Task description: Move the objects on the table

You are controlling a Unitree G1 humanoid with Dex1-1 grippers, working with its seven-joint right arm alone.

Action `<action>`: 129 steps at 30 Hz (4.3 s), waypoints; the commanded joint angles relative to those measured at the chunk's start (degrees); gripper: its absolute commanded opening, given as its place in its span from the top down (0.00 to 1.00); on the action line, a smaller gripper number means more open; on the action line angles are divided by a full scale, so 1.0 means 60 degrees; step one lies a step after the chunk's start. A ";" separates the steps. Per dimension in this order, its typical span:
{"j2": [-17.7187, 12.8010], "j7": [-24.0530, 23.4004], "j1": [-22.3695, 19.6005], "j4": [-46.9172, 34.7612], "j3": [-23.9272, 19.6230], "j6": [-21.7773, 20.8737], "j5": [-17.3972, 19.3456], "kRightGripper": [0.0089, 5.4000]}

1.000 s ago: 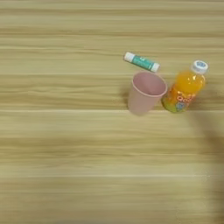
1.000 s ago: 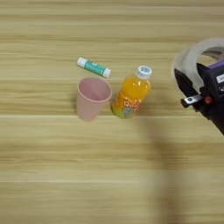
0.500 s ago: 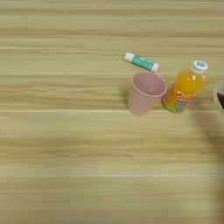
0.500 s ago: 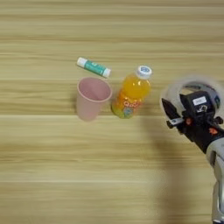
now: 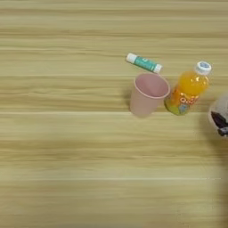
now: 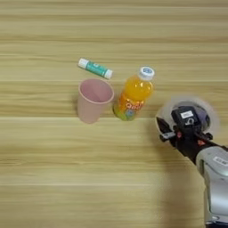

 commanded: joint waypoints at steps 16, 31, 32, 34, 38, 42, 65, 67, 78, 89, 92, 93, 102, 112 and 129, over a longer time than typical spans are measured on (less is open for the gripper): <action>-0.0663 -0.0474 -0.1074 -0.0340 0.0315 -0.0563 -0.0006 0.50; -0.0563 -0.0593 -0.0524 -0.1142 -0.0099 -0.0497 0.0220 0.19; -0.0535 -0.0582 -0.0447 -0.1212 -0.0117 -0.0490 0.0247 0.17; -0.0488 -0.0570 -0.0287 -0.1382 -0.0148 -0.0460 0.0296 0.12; -0.0370 -0.0517 0.0084 -0.1681 -0.0272 -0.0406 0.0515 0.05; -0.0157 -0.0546 0.0364 -0.2082 -0.0427 -0.0240 0.0880 0.01; 0.0704 -0.1542 -0.0169 -0.2937 -0.1029 0.0347 0.2490 0.01; 0.0750 -0.1575 -0.0203 -0.2976 -0.0967 0.0352 0.2518 0.01; 0.1045 -0.1416 0.0301 -0.4140 -0.0603 0.0890 0.3062 0.01; 0.1007 -0.1481 -0.0100 -0.4022 -0.0292 0.1084 0.3110 0.01; 0.0944 -0.1508 -0.0332 -0.3792 -0.0230 0.1032 0.3009 0.01; 0.0922 -0.1518 -0.0421 -0.3694 -0.0198 0.1000 0.2959 0.01; 0.0784 -0.1471 -0.0855 -0.3122 0.0005 0.0822 0.2788 0.01; 0.0733 -0.1402 -0.1327 -0.2441 0.0170 0.0599 0.2621 0.01; 0.0685 -0.1302 -0.1959 -0.1464 0.0258 0.0327 0.2503 0.01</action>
